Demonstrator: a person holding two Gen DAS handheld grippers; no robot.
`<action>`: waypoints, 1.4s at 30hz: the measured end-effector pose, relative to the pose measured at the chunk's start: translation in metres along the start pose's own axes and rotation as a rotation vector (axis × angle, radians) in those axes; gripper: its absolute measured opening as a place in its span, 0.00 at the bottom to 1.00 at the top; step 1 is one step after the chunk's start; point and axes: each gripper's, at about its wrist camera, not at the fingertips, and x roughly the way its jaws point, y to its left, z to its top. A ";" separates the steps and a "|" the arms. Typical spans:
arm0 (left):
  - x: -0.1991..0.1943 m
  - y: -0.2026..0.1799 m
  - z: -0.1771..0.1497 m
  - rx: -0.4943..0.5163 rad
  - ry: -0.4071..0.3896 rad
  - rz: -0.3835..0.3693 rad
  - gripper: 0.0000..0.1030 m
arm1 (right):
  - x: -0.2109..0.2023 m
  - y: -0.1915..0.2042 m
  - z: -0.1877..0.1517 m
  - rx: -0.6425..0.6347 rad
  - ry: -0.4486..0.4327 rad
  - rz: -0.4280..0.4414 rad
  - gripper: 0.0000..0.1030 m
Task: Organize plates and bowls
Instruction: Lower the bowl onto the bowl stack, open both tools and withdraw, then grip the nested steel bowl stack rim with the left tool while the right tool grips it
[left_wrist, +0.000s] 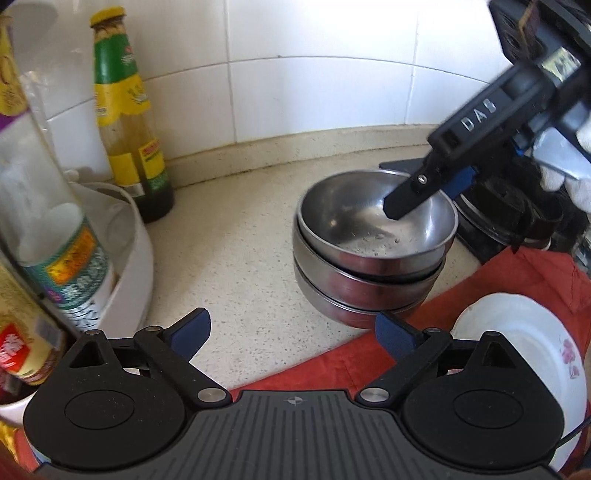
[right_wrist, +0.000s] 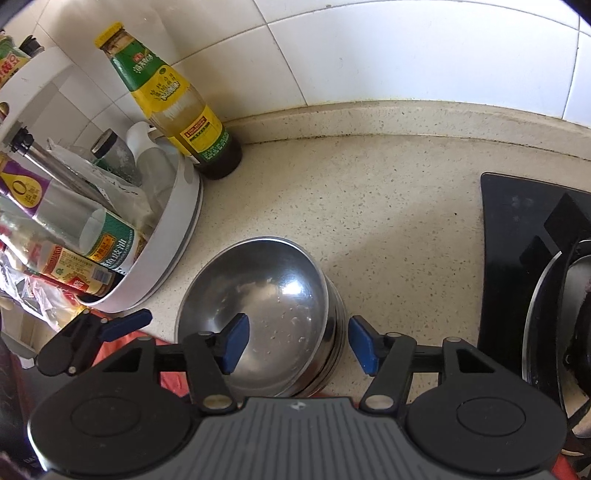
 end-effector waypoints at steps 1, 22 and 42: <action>0.003 -0.001 -0.002 0.014 -0.003 -0.004 0.95 | 0.002 -0.001 0.001 0.005 0.003 -0.001 0.59; 0.069 -0.016 -0.005 0.199 0.019 -0.178 1.00 | 0.041 -0.034 0.013 0.117 0.056 0.098 0.60; 0.097 -0.028 0.008 0.209 -0.028 -0.214 1.00 | 0.070 -0.043 0.033 0.109 0.082 0.219 0.67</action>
